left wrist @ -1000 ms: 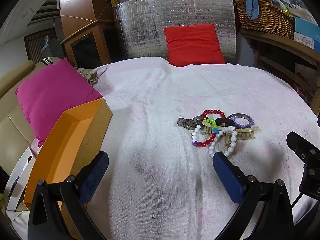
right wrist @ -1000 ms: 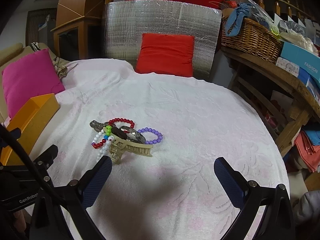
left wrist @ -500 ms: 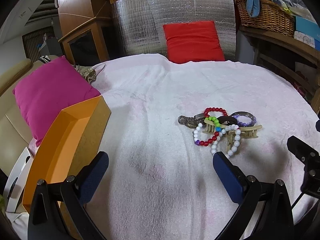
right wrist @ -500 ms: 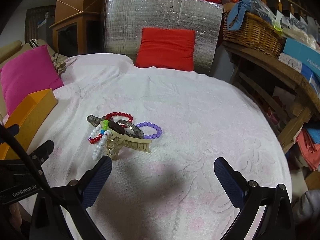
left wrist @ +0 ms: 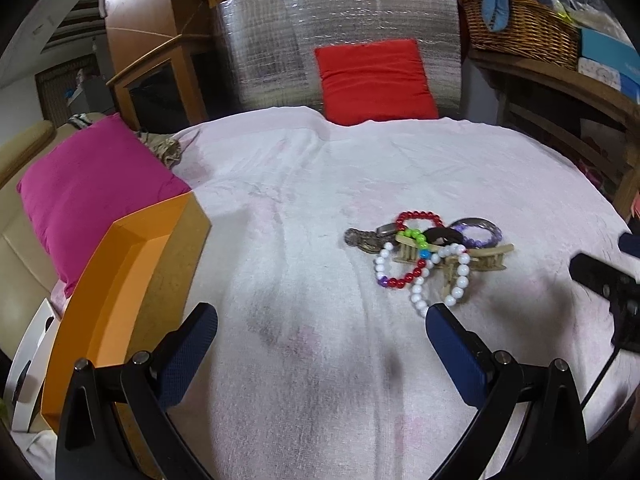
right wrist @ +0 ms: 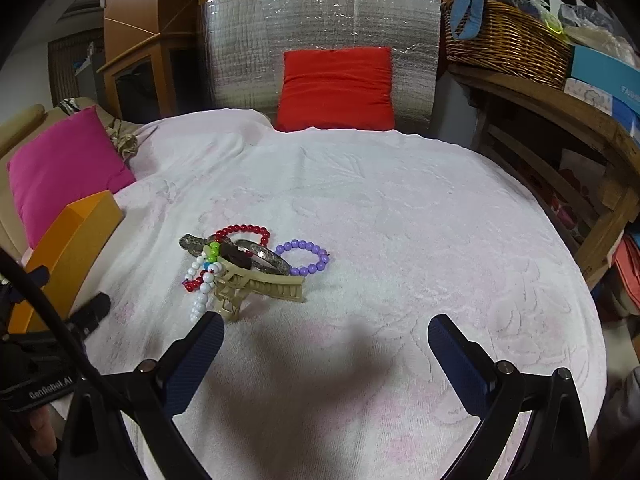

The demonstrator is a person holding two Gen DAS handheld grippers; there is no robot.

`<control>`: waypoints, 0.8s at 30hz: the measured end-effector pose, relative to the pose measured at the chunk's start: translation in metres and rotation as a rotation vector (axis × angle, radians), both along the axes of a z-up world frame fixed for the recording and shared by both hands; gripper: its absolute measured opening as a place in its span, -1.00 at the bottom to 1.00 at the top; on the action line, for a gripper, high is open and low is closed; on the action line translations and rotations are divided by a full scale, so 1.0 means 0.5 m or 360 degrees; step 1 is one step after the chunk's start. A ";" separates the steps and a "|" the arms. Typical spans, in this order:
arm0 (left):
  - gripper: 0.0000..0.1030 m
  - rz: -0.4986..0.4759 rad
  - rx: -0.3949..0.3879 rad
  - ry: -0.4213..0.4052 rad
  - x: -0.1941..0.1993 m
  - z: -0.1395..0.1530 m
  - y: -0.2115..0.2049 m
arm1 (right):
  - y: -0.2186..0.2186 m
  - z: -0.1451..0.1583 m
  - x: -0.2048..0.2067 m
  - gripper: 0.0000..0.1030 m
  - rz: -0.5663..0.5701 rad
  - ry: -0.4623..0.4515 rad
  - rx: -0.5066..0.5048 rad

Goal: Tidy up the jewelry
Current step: 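Grasp the white bead bracelet with the left gripper while the right grasps the beige claw clip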

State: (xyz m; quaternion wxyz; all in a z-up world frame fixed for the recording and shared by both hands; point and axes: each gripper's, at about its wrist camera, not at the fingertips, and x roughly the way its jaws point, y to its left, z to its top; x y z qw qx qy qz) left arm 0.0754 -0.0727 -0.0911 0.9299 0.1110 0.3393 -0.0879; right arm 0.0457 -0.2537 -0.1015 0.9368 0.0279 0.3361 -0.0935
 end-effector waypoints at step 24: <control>-0.50 -0.0513 -0.0104 0.0380 0.099 -0.101 -0.141 | -0.122 -0.040 0.160 0.20 0.0514 0.0140 0.0329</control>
